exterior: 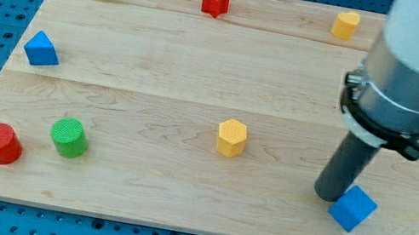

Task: Place the green circle towards the bottom center of the board

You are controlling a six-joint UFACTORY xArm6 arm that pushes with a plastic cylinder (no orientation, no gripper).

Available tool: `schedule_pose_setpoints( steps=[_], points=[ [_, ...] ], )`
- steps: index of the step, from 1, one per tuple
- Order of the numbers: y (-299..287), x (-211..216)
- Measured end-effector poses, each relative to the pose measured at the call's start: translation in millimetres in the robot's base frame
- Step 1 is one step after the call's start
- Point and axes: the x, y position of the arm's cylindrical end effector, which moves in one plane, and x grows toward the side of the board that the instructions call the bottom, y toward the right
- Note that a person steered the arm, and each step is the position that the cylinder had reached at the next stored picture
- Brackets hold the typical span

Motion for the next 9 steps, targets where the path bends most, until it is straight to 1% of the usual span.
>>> schedule_pose_setpoints(
  steps=[1,2,3,4,5,6,7,8,9],
  points=[
    [-96,0],
    [-163,10],
    [-225,-5],
    [-252,-79],
    [-323,-89],
    [-361,-53],
    [-321,-38],
    [-322,-23],
    [-338,-17]
  ],
)
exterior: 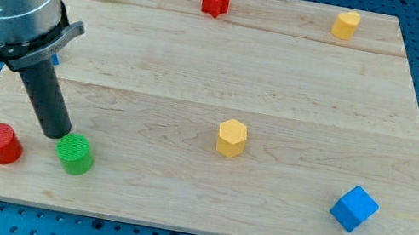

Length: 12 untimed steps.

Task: Place the green circle towards the bottom center of the board

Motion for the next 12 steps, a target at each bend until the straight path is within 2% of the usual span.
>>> schedule_pose_setpoints(
  steps=[1,3,4,5,7,8,10,11,12],
  points=[
    [12,23],
    [82,26],
    [49,35],
    [56,67],
    [128,70],
    [130,70],
    [123,49],
    [117,15],
    [150,-11]
  ],
)
